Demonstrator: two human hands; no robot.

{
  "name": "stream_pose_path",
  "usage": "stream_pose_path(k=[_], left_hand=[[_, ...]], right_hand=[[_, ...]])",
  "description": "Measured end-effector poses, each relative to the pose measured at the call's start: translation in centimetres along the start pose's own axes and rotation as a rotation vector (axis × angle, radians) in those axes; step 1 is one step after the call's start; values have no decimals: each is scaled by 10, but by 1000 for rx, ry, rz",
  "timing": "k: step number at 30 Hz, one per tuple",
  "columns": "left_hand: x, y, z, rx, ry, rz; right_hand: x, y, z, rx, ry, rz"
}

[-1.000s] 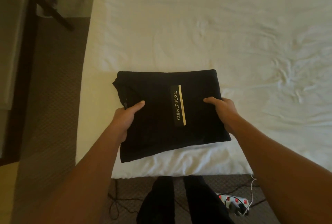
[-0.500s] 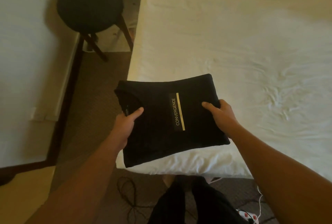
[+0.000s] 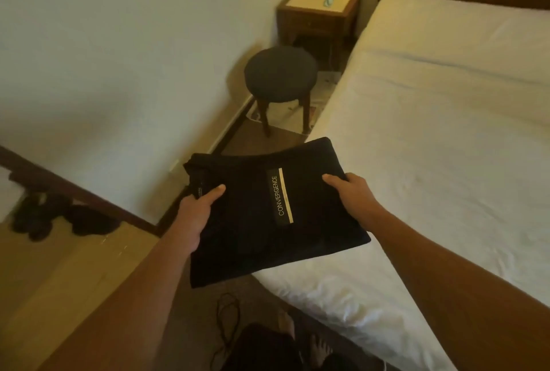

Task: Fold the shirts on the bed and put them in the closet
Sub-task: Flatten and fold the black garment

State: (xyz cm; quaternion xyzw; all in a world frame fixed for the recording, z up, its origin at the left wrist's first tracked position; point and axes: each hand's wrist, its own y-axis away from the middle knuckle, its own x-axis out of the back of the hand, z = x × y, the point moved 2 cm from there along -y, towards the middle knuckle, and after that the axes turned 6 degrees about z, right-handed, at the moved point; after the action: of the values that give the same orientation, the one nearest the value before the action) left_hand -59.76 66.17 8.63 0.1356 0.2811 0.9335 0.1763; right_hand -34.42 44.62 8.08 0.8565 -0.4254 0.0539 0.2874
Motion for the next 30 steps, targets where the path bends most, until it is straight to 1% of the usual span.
stream_pose_path(k=[2,6,12,14,19,24,26,30], left_hand=[[26,19,3,-7,45,65],[86,46,3,-4,111,179],[192,72,-16,4,213,317],[233,78,-22,7,241,383],[329,73,-38,74,330,445],[423,55,-49,101,403,496],[469,47,-50,112,435,532],[553,39,-44,154,454,552]], right_hand=[[-19,7,-20,67,28,-52],[-63,21,-53,125,66,-162],[-160,56,-103,195,187,-354],[-202,71,-120,221,220,-451],[-306,106,-153,257,247,-651],[-415,133,-182,260,302,-705],[-465,147,-194,283,335,-709],[-552,181,-225,344,387,-724]])
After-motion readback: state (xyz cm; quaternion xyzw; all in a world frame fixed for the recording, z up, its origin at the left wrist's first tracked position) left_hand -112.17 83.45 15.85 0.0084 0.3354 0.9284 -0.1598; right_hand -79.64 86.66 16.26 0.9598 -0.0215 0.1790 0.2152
